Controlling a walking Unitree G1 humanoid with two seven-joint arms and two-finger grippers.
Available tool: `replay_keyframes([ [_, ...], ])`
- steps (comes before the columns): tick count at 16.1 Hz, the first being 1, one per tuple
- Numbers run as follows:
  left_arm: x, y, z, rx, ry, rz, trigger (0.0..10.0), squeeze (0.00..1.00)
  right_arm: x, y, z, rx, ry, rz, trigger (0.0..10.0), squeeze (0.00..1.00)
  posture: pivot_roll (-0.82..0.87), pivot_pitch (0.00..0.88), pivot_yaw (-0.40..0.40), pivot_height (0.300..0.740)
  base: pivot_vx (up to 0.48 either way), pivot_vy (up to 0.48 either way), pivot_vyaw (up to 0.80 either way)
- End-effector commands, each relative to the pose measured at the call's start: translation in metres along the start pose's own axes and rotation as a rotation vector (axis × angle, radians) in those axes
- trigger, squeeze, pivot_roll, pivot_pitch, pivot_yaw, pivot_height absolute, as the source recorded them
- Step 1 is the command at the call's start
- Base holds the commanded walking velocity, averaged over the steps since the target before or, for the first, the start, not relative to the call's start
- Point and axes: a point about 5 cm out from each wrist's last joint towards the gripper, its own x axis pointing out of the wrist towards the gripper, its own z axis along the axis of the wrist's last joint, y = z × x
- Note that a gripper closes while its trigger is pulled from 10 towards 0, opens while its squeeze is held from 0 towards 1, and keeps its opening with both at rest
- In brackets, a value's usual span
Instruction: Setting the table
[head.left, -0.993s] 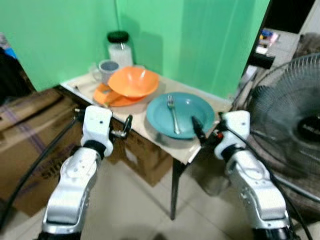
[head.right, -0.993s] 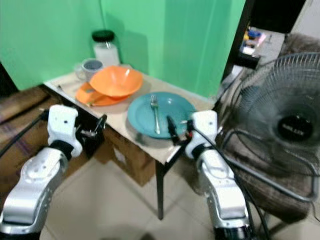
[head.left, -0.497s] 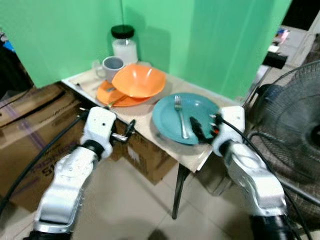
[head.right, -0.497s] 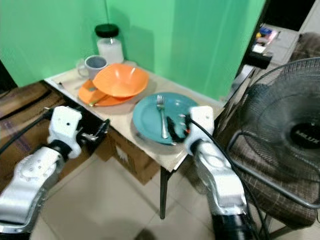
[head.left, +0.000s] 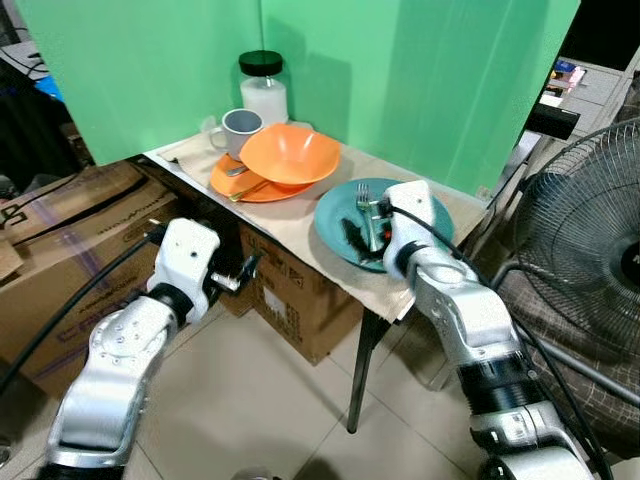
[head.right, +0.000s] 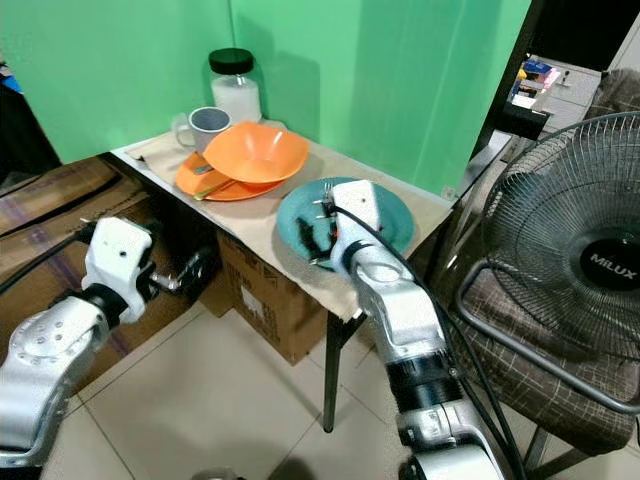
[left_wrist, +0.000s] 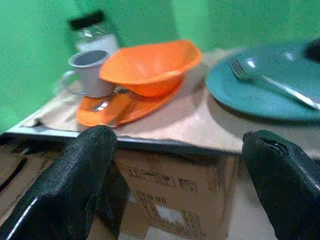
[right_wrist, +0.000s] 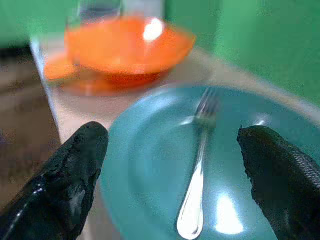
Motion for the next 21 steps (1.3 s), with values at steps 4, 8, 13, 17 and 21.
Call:
replay_keyframes([
  [4, 0.004, -0.007, 0.010, -0.031, -0.064, 0.064, 10.0, 0.00, -0.041, -0.009, 0.007, 0.155, -0.196, 0.029, 10.0, 0.00, 0.10, 0.000, 0.043, 0.740, 0.000, 0.000, 0.00],
  [8, 0.011, -0.014, 0.011, -0.053, -0.077, 0.058, 10.0, 0.00, -0.072, -0.015, -0.011, 0.085, -0.161, -0.010, 10.0, 0.00, 0.07, 0.000, 0.067, 0.740, 0.287, 0.000, 0.00],
  [13, 0.012, -0.014, 0.014, -0.053, -0.088, 0.061, 10.0, 0.00, -0.062, -0.020, -0.007, 0.034, -0.155, -0.058, 10.0, 0.00, 0.09, 0.000, 0.043, 0.740, 0.400, 0.000, 0.64],
  [17, 0.009, -0.013, 0.012, -0.043, -0.079, 0.069, 10.0, 0.00, -0.058, -0.015, -0.004, 0.012, -0.151, -0.045, 10.0, 0.00, 0.10, 0.000, 0.031, 0.740, 0.421, 0.000, 0.00],
  [21, 0.007, -0.016, 0.011, -0.019, -0.068, -0.006, 10.0, 0.00, -0.053, -0.014, -0.007, -0.085, -0.067, -0.028, 10.0, 0.00, 0.10, 0.000, 0.028, 0.740, 0.205, 0.000, 0.00],
])
